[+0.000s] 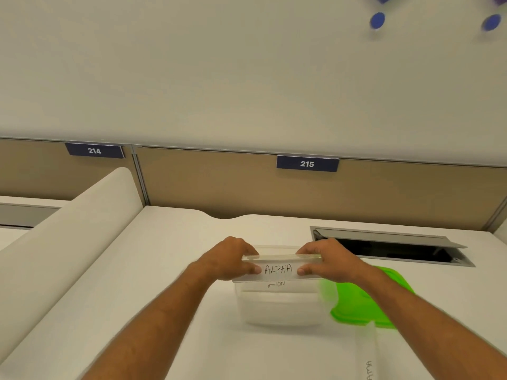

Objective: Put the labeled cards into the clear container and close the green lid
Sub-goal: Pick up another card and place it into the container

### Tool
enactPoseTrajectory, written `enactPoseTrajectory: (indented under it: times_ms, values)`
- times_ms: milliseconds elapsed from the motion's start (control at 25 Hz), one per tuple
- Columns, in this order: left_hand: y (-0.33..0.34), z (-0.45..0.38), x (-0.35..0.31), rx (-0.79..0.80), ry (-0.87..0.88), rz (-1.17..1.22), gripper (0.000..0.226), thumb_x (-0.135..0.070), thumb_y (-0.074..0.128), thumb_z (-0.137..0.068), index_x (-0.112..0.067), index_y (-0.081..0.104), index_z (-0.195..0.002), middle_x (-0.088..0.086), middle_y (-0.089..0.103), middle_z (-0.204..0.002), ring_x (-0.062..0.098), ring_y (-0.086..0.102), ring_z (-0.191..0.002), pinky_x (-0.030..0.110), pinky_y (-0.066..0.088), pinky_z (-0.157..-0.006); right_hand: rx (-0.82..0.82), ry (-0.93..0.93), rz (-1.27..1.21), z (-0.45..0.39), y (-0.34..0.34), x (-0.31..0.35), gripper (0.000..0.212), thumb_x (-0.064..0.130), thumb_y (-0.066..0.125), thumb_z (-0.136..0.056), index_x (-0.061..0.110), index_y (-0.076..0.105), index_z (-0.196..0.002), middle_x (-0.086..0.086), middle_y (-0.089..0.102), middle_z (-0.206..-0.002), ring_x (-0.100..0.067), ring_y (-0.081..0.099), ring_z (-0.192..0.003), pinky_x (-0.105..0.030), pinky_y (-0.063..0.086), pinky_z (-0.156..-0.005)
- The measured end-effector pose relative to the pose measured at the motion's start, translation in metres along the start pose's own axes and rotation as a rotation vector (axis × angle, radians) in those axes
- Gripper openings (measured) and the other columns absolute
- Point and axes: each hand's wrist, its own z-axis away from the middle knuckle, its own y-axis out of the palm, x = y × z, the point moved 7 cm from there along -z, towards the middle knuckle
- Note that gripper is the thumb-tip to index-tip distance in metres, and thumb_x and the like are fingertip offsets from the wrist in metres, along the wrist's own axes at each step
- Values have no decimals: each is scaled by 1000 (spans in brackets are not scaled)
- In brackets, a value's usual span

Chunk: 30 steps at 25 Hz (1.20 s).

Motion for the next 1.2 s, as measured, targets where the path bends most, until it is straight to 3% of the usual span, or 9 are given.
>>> enactPoseTrajectory:
  times_ms: [120, 200, 360, 440, 560, 680, 840, 1200]
  values:
    - [19, -16, -7, 78, -7, -221, 47, -48, 71, -83, -27, 67, -125, -1, 67, -123, 21, 62, -109, 38, 52, -94, 74, 19, 207, -4, 9, -8, 56, 51, 74, -75, 25, 64, -123, 9, 66, -124, -13, 53, -119, -29, 43, -101]
    - [30, -23, -9, 114, -37, -303, 53, -48, 72, -82, -26, 63, -129, 0, 63, -128, 23, 60, -114, 38, 50, -96, 137, 28, 311, -6, 19, -11, 58, 54, 72, -76, 25, 62, -125, 6, 64, -127, -17, 52, -121, -32, 42, -101]
    - [51, -31, -13, 180, -66, -394, 57, -43, 75, -81, -22, 59, -131, 3, 56, -132, 25, 58, -118, 36, 50, -96, 251, 28, 471, -10, 43, -15, 48, 55, 72, -74, 20, 67, -106, -7, 66, -103, -27, 59, -99, -30, 40, -71]
    - [61, -34, -15, 211, -66, -444, 55, -40, 77, -81, -20, 59, -129, 5, 56, -130, 26, 59, -115, 37, 51, -94, 291, 46, 522, -12, 52, -16, 51, 54, 74, -73, 19, 66, -109, -9, 63, -104, -27, 57, -95, -30, 38, -68]
    - [73, -37, -14, 243, -87, -460, 53, -36, 79, -79, -17, 60, -126, 6, 56, -128, 26, 60, -113, 38, 52, -93, 340, 55, 557, -16, 65, -19, 47, 46, 75, -74, 14, 66, -107, -9, 60, -101, -26, 54, -90, -31, 42, -69]
    - [82, -40, -11, 282, -108, -473, 54, -34, 81, -78, -14, 61, -124, 6, 57, -128, 26, 61, -114, 38, 53, -93, 389, 49, 572, -19, 78, -23, 43, 40, 72, -75, 15, 67, -109, -9, 63, -110, -29, 59, -100, -34, 52, -81]
    - [92, -45, -9, 325, -112, -510, 53, -31, 82, -78, -13, 62, -123, 8, 59, -127, 27, 62, -111, 38, 54, -91, 416, 29, 613, -25, 89, -27, 30, 33, 72, -75, 11, 68, -95, -12, 64, -104, -31, 60, -96, -35, 51, -76]
    - [94, -46, -7, 331, -97, -484, 55, -32, 81, -78, -15, 60, -126, 7, 57, -129, 27, 61, -113, 37, 53, -92, 400, 36, 576, -27, 90, -32, 52, 43, 76, -76, 22, 61, -121, -6, 61, -121, -27, 58, -109, -35, 49, -85]
